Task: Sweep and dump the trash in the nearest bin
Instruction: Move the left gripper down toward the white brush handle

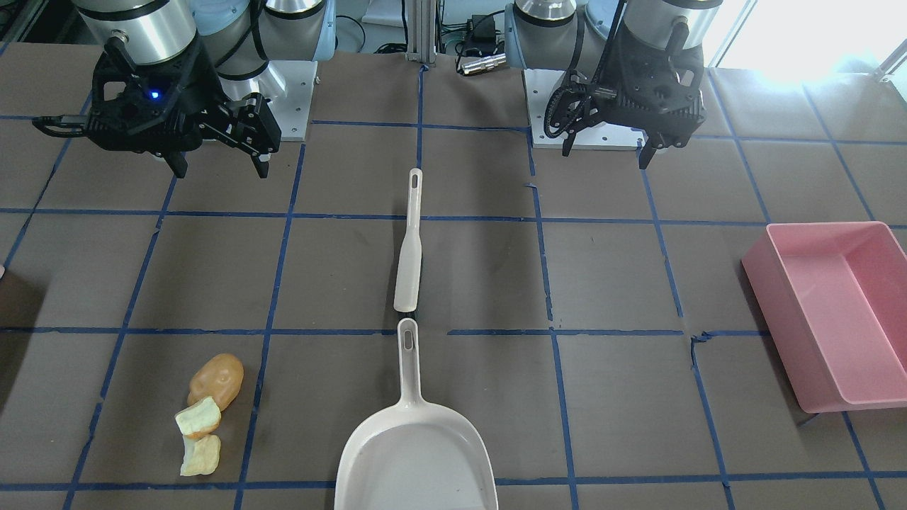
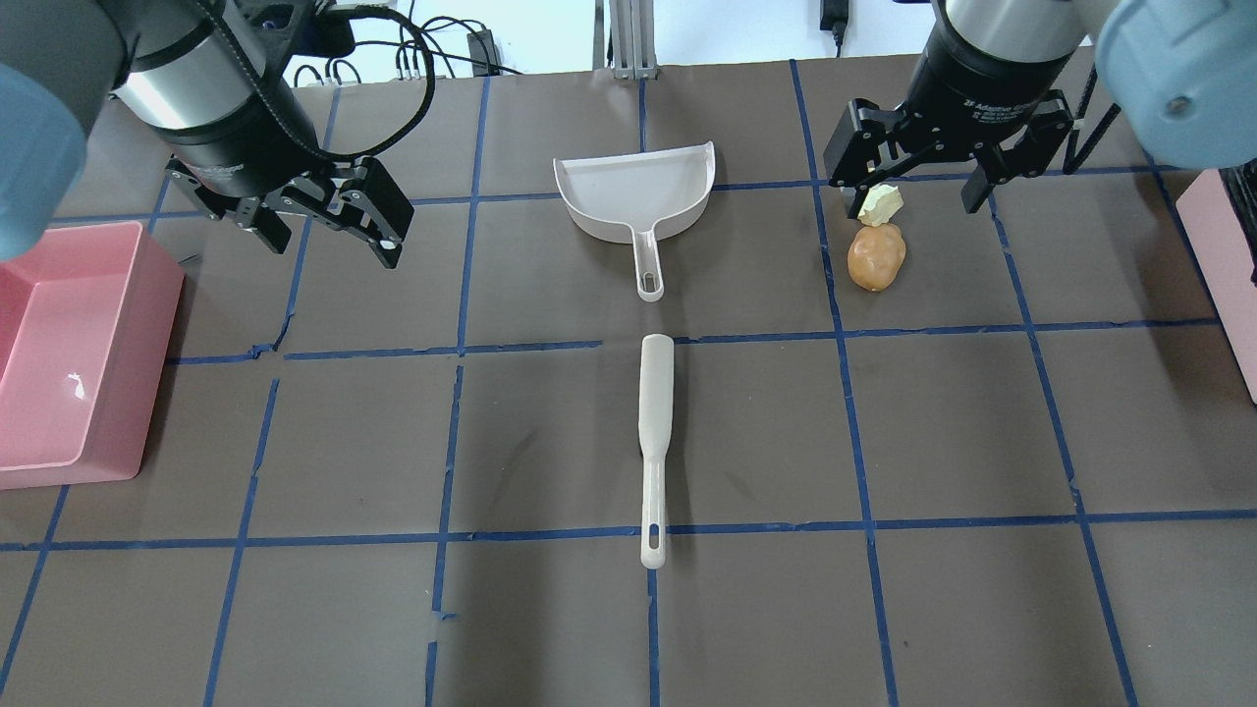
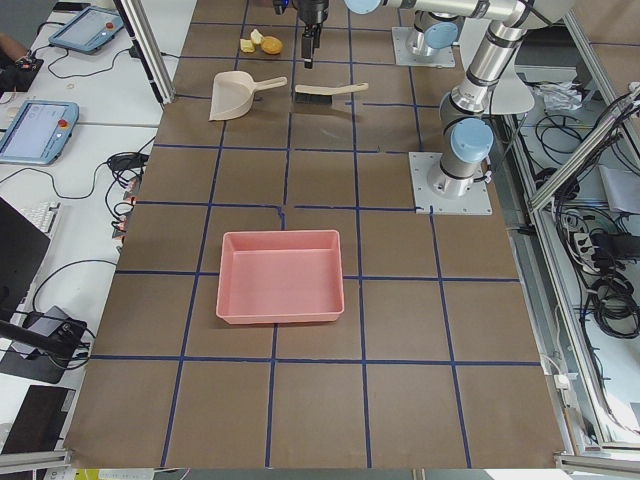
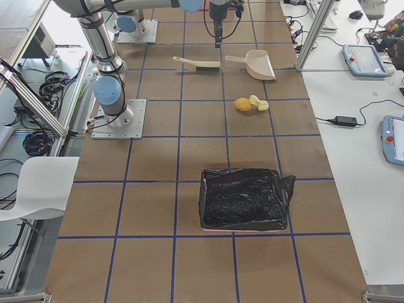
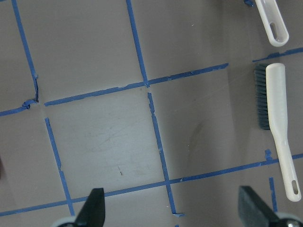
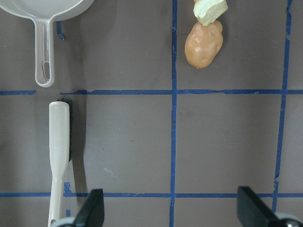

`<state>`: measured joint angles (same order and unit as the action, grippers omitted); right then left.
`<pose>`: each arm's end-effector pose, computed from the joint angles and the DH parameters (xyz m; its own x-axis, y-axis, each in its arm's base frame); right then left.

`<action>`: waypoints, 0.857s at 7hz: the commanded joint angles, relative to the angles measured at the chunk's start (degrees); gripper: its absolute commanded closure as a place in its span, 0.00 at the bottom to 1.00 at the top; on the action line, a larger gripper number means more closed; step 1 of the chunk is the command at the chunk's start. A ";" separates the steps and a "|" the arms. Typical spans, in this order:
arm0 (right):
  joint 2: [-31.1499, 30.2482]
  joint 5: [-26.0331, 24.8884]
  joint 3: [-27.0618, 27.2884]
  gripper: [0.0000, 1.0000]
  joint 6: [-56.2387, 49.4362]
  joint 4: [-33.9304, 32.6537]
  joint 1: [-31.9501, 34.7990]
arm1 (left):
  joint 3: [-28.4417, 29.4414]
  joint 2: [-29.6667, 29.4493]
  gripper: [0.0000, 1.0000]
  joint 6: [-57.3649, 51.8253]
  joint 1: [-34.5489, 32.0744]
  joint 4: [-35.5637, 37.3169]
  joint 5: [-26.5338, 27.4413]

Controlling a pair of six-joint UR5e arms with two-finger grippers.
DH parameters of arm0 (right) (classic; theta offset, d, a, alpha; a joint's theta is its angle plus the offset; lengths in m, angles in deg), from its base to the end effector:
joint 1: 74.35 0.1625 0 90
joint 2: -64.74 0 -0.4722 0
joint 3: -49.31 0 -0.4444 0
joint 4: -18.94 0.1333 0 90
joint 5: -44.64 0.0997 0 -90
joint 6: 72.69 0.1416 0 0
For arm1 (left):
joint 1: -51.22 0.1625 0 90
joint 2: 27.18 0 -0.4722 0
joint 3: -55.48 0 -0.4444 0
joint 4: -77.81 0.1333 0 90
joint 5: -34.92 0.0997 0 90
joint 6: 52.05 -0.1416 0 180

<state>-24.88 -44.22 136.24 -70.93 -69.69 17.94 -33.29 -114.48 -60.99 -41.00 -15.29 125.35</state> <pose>0.1580 -0.5441 0.5163 -0.9997 -0.0097 -0.0206 -0.0092 0.9997 -0.0224 -0.1524 -0.5173 0.5245 -0.9811 0.1934 -0.0097 0.1935 0.9810 -0.0131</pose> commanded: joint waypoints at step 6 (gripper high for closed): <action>5.32 0.44 -0.53 0.00 1.32 -4.97 0.44 | -3.76 0.90 0.00 2.69 -1.90 -0.33 -2.71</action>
<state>-21.23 -43.76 135.86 -69.75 -72.94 18.32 -35.05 -114.06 -60.00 -41.72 -15.55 123.98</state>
